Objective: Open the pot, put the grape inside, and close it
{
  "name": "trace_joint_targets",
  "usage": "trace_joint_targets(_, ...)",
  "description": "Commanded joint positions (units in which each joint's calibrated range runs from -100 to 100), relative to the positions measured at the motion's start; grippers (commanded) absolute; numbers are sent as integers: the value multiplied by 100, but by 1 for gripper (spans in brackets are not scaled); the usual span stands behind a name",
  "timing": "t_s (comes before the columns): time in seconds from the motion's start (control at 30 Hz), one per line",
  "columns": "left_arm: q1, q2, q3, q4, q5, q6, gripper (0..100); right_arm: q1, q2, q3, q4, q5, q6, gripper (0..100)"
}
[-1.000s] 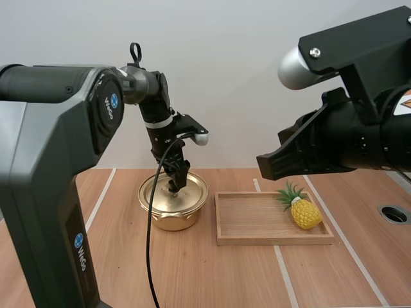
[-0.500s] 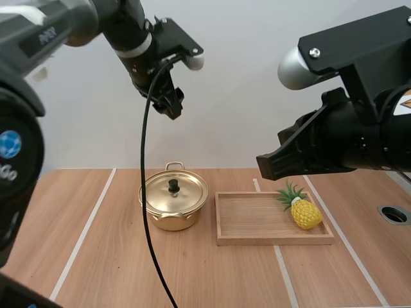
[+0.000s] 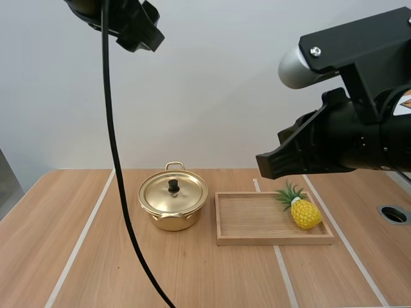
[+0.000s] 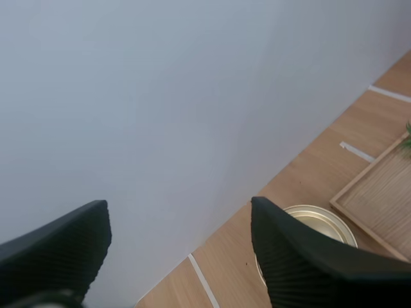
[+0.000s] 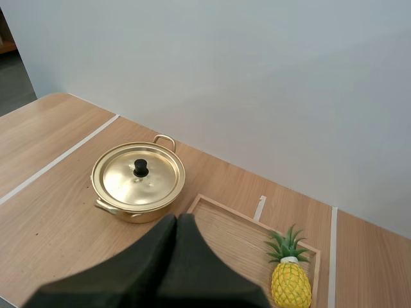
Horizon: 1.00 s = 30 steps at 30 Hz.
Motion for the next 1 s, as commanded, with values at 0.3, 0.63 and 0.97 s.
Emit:
trace_joint_targets(0.3,-13,-1606,-22,43,0,-729,52,5,-63,21,-2,0,301,0)
trace_joint_targets(0.63,-5,-2930,163,-249,0,-969,0,5,-63,21,9,0,707,0)
trace_joint_targets(0.97,4,-4153,2695,242,-1592,-1881,0,-31,-298,21,-145,0,1397,0)
